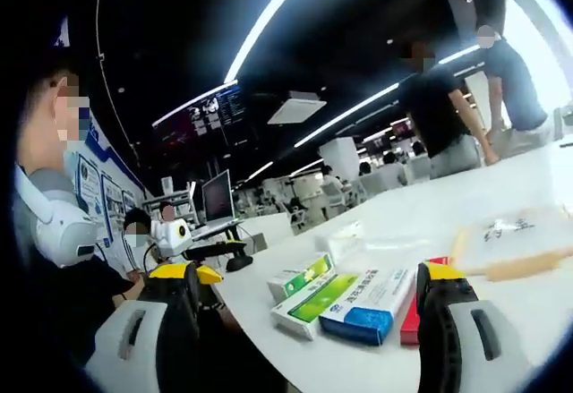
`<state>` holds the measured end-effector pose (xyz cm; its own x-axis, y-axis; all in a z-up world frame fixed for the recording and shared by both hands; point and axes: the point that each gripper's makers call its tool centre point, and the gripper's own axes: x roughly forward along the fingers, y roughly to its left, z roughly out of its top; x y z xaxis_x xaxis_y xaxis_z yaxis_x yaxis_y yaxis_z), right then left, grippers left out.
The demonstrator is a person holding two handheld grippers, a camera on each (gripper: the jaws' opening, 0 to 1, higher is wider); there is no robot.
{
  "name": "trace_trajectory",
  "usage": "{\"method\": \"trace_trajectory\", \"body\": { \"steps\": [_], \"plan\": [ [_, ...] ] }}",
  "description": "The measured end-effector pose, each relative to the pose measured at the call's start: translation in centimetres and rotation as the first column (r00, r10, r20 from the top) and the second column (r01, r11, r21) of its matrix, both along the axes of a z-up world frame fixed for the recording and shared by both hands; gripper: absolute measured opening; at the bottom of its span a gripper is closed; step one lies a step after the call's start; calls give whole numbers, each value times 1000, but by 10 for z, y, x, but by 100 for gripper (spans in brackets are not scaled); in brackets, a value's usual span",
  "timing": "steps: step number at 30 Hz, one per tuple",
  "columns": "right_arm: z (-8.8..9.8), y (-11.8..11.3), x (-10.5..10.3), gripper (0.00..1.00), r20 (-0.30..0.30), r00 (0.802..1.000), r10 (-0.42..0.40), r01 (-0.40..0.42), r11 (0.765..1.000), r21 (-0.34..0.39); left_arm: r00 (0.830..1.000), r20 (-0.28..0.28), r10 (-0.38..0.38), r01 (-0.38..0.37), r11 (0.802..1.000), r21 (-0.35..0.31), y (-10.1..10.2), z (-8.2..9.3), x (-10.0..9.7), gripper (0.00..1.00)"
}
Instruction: Arrange the small medicine boxes into an aligned row inside the storage area until every box is upright, visible, and separated from the surrounding clutter.
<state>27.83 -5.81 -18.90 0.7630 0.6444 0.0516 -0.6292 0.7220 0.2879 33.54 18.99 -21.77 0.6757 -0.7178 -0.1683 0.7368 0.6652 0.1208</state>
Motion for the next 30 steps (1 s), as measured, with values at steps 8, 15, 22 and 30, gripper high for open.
{"method": "trace_trajectory", "body": {
  "steps": [8, 15, 22, 30],
  "plan": [
    [-1, -2, -2, 100, -5, 1000, -7, 7, 1000, -2, 1000, -3, -4, 4, 1000, -1, -3, -1, 0, 96],
    [2, -6, -3, 100, 6, 1000, -13, 13, 1000, 1, 1000, 1, -6, 6, 1000, 7, -7, -1, -1, 96],
    [3, -9, -6, 100, 10, 1000, -19, 19, 1000, 7, 1000, -1, -17, 17, 1000, 11, -16, -3, -1, 98],
    [6, -9, -15, 100, 24, 999, -21, 21, 1000, 0, 1000, -9, 0, 0, 1000, 8, -19, -4, 4, 98]
  ]
}}
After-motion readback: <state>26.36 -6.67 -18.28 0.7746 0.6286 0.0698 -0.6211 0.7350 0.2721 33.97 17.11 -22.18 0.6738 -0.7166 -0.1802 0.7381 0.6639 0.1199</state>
